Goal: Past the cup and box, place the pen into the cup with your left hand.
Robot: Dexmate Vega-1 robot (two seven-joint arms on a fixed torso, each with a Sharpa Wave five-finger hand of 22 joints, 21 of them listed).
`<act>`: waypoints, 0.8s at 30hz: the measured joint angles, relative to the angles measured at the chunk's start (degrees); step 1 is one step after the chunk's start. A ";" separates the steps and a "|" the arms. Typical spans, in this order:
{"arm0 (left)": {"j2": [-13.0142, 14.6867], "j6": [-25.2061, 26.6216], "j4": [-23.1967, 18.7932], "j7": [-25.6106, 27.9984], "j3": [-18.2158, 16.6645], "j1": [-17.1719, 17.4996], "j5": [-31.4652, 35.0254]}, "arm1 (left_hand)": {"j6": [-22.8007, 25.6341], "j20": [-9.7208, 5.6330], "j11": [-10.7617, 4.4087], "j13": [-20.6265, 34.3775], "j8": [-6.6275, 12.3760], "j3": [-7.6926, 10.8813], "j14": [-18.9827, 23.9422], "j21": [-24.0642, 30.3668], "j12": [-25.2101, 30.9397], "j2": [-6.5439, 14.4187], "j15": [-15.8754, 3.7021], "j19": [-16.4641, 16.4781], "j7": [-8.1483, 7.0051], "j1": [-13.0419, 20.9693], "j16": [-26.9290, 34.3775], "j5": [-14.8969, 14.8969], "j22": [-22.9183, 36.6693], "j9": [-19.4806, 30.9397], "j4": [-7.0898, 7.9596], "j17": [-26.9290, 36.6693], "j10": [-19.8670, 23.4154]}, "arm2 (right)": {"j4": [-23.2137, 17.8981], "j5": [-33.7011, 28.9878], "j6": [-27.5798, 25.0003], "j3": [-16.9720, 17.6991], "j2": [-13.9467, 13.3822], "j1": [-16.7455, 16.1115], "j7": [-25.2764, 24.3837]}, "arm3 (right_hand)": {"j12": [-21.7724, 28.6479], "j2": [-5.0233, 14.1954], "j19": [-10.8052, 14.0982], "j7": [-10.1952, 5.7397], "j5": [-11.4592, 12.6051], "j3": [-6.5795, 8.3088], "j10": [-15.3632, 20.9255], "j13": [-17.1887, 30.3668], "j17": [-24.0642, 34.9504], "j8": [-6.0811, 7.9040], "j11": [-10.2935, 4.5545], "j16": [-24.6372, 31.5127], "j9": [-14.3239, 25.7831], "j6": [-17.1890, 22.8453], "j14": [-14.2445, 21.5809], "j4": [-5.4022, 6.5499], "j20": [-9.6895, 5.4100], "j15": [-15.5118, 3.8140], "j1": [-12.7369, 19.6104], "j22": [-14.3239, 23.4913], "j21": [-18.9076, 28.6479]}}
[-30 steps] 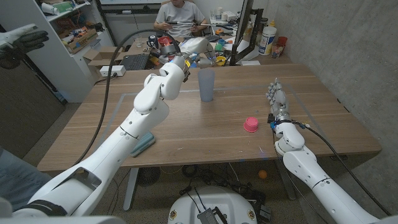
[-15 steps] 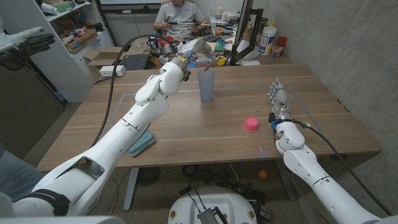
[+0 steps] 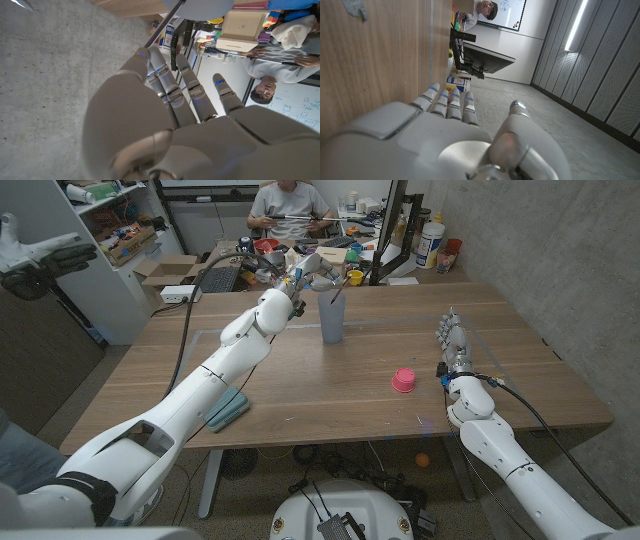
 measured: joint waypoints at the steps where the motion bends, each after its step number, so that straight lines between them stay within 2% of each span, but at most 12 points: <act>1: 0.00 -0.39 0.77 0.39 0.00 0.00 -1.05 | 0.00 -0.01 -0.13 0.00 0.00 0.09 0.00 0.00 0.00 0.00 0.00 -0.01 0.00 0.00 -0.20 0.00 0.00 0.00 -0.07 0.00 -0.13 | 0.00 0.12 -0.25 0.09 -0.08 -0.13 -0.06 | 0.00 0.00 0.00 -0.09 0.00 0.00 0.00 0.00 0.00 0.00 0.00 0.00 0.00 0.08 0.00 0.00 0.00 0.00 0.00 0.00 0.00; 6: 0.11 -1.40 2.35 1.66 0.04 0.10 -3.85 | 0.00 0.39 -0.94 0.55 0.00 0.95 -0.58 -0.28 -0.74 0.05 0.27 -0.40 0.00 -0.04 -0.46 -0.23 0.00 0.00 0.00 0.00 -1.00 | -0.02 0.55 -0.90 0.50 -0.32 -0.62 -0.28 | 0.10 0.00 0.00 -0.29 0.00 0.00 0.00 0.00 0.00 0.00 0.00 0.00 0.00 0.29 0.22 0.00 0.00 0.22 0.00 0.00 0.24; 8: 0.21 -1.52 2.82 1.89 0.13 0.17 -4.35 | -0.04 0.88 -0.76 0.74 0.00 0.95 -1.84 -0.29 -1.81 0.50 0.46 -0.89 -0.04 -0.51 -0.66 -0.61 0.00 0.00 0.00 0.23 -3.45 | -0.03 0.87 -1.21 0.68 -0.40 -0.86 -0.35 | 0.32 0.00 0.00 -0.29 0.00 0.00 0.00 0.00 0.00 0.00 0.00 0.00 0.00 0.29 0.22 0.00 0.00 0.22 0.00 0.00 0.45; 9: 0.30 -1.60 3.13 2.07 0.25 0.22 -4.85 | -1.05 1.24 -1.30 0.49 0.00 1.02 -2.40 -0.28 -2.55 0.69 0.64 -1.31 -0.79 -1.15 -0.66 -0.61 0.00 0.00 -0.03 0.27 -5.82 | -0.02 0.87 -1.21 0.69 -0.40 -0.87 -0.35 | 0.33 0.00 0.03 -0.28 0.00 0.00 0.00 0.00 0.00 0.00 0.00 0.16 0.00 0.30 0.23 0.00 0.02 0.21 0.00 0.00 0.45; 10: 0.30 -1.64 3.13 2.23 0.25 0.22 -5.48 | -3.58 1.45 -1.54 0.30 0.00 2.27 -3.20 -0.28 -3.30 0.88 0.81 -1.91 -1.26 -2.39 -0.67 -0.61 0.00 0.41 1.57 0.27 -7.99 | -0.05 0.87 -1.21 0.81 -0.44 -1.00 -0.35 | 0.33 0.00 0.21 -0.15 0.00 0.00 0.14 0.00 0.00 0.00 -0.13 0.41 0.00 0.42 0.43 0.00 0.21 0.01 0.00 0.00 0.45; 11: 0.51 -1.64 3.42 2.31 0.52 0.28 -5.74 | -6.53 1.78 -1.61 0.32 -0.67 2.71 -4.05 -0.29 -3.91 0.97 0.95 -2.42 -1.64 -3.62 -0.67 -0.58 0.00 1.77 2.52 0.27 -9.83 | -0.10 1.08 -1.31 0.94 -0.49 -1.15 -0.37 | 0.33 0.00 0.21 -0.08 0.00 0.00 0.21 0.00 0.00 0.00 -0.20 0.40 -0.01 0.50 0.54 0.00 0.21 -0.09 0.00 0.00 0.45; 12: 0.51 -1.64 3.42 2.35 0.52 0.28 -5.91 | -9.97 2.13 -1.57 0.35 -2.41 2.97 -4.82 -0.28 -4.54 1.14 1.15 -2.77 -2.03 -4.90 -0.67 -0.59 0.00 1.70 3.04 0.27 -11.50 | -0.12 1.08 -1.31 0.98 -0.51 -1.18 -0.37 | 0.33 0.00 0.22 -0.11 0.00 0.00 0.21 0.00 0.00 0.00 -0.20 0.40 -0.01 0.53 0.53 0.00 0.21 -0.09 0.00 0.00 0.45; 16: 1.11 -1.27 3.43 2.52 1.17 0.30 -6.92 | -25.43 2.76 -0.55 0.27 -9.73 3.05 -9.10 -0.28 -7.18 -0.80 1.84 -5.29 -4.62 -8.57 -1.11 -0.53 0.12 1.13 3.89 0.27 -19.78 | -0.32 1.48 -1.39 1.33 -0.66 -1.57 -0.37 | 0.33 0.00 0.78 -0.38 0.00 -0.01 0.39 0.00 0.00 0.12 -0.03 0.40 -0.01 0.80 0.53 -0.01 -0.08 -0.09 0.00 0.00 0.45; 19: 1.38 -0.78 3.08 2.66 1.43 0.30 -7.23 | -33.59 2.97 0.22 0.56 -13.27 3.28 -11.11 -0.28 -7.83 -1.80 2.05 -6.47 -5.53 -9.84 -1.12 -0.12 0.13 1.39 4.12 0.27 -23.86 | -0.51 1.58 -1.40 1.49 -0.74 -1.73 -0.36 | 0.33 0.00 1.05 -0.38 0.00 -0.18 0.43 0.00 0.00 0.44 0.01 0.40 -0.01 0.80 0.58 -0.17 0.20 -0.14 0.00 0.00 0.45; 21: 1.48 -0.44 2.86 2.73 1.54 0.30 -7.47 | -36.10 2.97 0.80 0.78 -14.36 3.35 -12.48 -0.28 -8.28 -1.79 2.18 -7.14 -5.52 -10.90 -1.11 -0.12 0.13 1.63 4.91 0.46 -26.48 | -0.65 1.63 -1.40 1.61 -0.79 -1.89 -0.36 | 0.33 0.00 1.05 -0.38 0.00 -0.18 0.65 0.00 0.00 0.44 -0.20 0.40 -0.01 0.80 0.84 -0.17 0.20 -0.40 0.00 0.00 0.45; 22: 1.60 -0.34 2.57 2.85 1.60 0.30 -7.69 | -35.98 2.89 1.30 0.99 -14.32 3.40 -13.17 -0.28 -8.44 -0.98 2.27 -7.41 -5.10 -12.05 -1.11 -0.12 0.13 1.83 5.81 0.68 -27.65 | -0.70 1.68 -1.40 1.68 -0.80 -1.95 -0.35 | 0.33 0.00 1.05 -0.51 0.00 -0.18 0.75 0.00 0.00 0.44 -0.29 0.51 -0.01 0.93 0.97 -0.17 0.20 -0.27 0.00 0.00 0.45; 24: 1.55 -0.40 2.34 3.38 1.51 0.41 -8.13 | -30.39 2.84 1.94 1.42 -12.00 3.88 -12.81 0.06 -7.26 0.94 2.37 -6.82 -3.45 -14.19 -0.50 -0.20 0.37 2.16 7.35 0.80 -27.52 | -0.78 1.71 -1.38 1.76 -0.81 -2.06 -0.33 | 0.33 0.00 1.06 -0.69 0.00 -0.17 0.75 0.00 0.00 0.44 -0.29 0.66 -0.01 1.11 1.37 -0.17 0.21 -0.12 0.00 0.00 0.45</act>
